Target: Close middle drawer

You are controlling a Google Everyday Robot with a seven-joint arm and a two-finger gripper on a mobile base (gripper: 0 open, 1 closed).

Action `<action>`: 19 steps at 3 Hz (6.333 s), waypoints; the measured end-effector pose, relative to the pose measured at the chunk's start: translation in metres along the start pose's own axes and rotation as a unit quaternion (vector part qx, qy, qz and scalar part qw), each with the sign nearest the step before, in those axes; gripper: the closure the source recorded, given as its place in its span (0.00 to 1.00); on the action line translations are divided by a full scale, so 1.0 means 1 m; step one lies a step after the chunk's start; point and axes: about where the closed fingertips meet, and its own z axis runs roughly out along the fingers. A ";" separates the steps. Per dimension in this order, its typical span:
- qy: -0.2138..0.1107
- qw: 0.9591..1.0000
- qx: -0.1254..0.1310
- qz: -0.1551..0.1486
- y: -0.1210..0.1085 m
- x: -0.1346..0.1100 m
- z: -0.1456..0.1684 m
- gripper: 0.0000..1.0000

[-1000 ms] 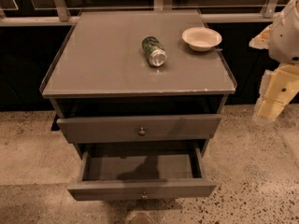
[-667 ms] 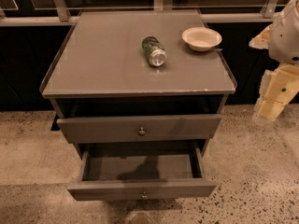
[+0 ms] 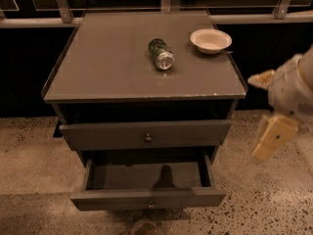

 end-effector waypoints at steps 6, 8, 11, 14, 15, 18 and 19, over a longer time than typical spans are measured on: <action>-0.160 0.971 -0.143 0.101 0.107 0.022 0.252 0.87; -0.186 0.937 -0.210 0.210 0.172 0.050 0.357 1.00; -0.156 0.912 -0.178 0.335 0.203 0.096 0.496 1.00; -0.118 0.928 -0.093 0.340 0.119 0.107 0.558 1.00; -0.124 0.928 -0.099 0.337 0.120 0.105 0.559 1.00; -0.149 0.948 -0.084 0.270 0.080 0.106 0.543 1.00; -0.142 0.954 -0.032 0.263 0.047 0.108 0.532 1.00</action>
Offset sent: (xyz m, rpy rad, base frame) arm 0.0221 0.1183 -0.3823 0.5622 0.1243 -0.1419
